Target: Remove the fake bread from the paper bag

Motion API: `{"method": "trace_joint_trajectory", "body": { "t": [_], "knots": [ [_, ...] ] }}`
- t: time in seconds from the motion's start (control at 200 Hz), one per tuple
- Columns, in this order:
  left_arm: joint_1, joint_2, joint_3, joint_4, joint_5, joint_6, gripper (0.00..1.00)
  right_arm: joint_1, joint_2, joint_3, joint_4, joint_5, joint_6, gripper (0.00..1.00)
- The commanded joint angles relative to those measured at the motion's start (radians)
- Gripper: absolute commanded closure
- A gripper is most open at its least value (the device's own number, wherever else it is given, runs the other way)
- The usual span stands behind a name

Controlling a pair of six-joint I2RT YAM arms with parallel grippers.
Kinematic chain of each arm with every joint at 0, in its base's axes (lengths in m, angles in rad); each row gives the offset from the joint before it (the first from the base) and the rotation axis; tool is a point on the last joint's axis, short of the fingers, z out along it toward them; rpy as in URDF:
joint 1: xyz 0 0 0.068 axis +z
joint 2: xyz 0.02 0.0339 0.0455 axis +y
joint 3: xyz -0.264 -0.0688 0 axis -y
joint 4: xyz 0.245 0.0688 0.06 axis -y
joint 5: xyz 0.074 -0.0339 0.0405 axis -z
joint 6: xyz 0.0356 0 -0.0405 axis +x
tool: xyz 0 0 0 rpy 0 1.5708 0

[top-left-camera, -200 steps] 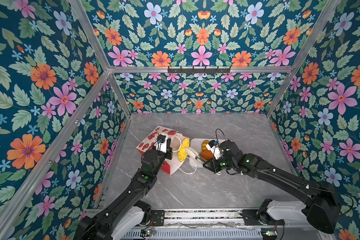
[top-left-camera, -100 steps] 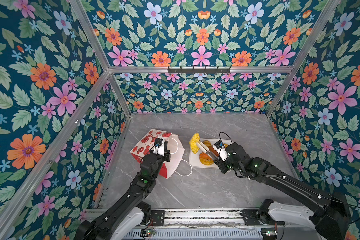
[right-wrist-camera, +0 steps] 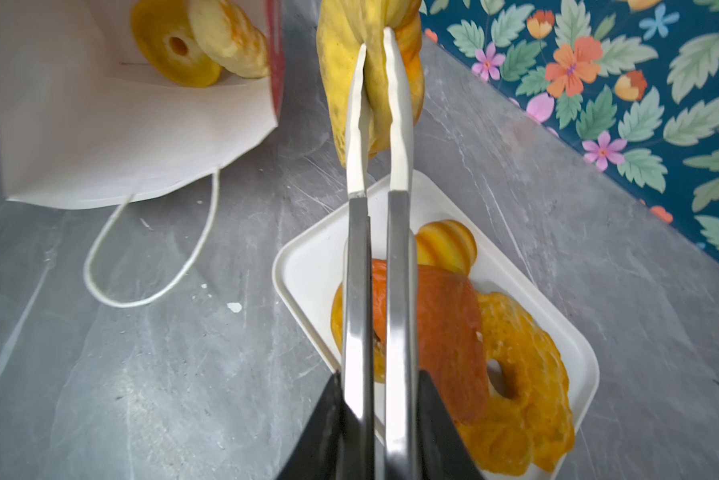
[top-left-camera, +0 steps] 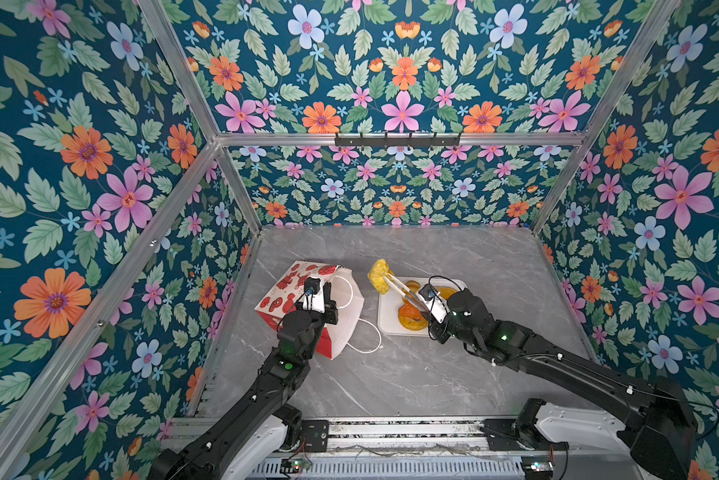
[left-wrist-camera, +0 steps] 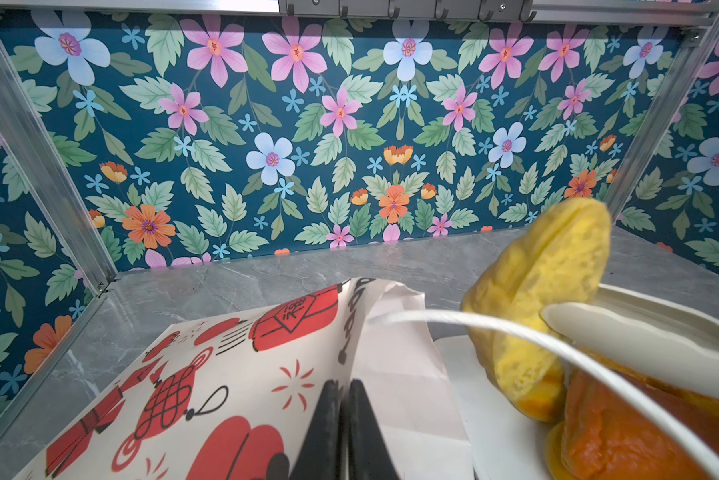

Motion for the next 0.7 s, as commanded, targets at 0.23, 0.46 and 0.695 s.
{"method": "trace_joint_trajectory", "body": {
  "t": [0.23, 0.46, 0.695],
  "knots": [
    [0.001, 0.121, 0.078, 0.014, 0.029, -0.042, 0.91, 0.047, -0.051, -0.071, 0.08, 0.164, -0.029, 0.81],
    [0.001, 0.117, 0.071, 0.003, 0.029, -0.049, 0.91, 0.04, 0.01, -0.09, 0.163, 0.255, -0.09, 0.81],
    [0.0, 0.084, 0.061, -0.018, 0.026, -0.052, 0.91, -0.008, 0.138, -0.058, 0.242, 0.242, -0.113, 0.81]
  ]
}}
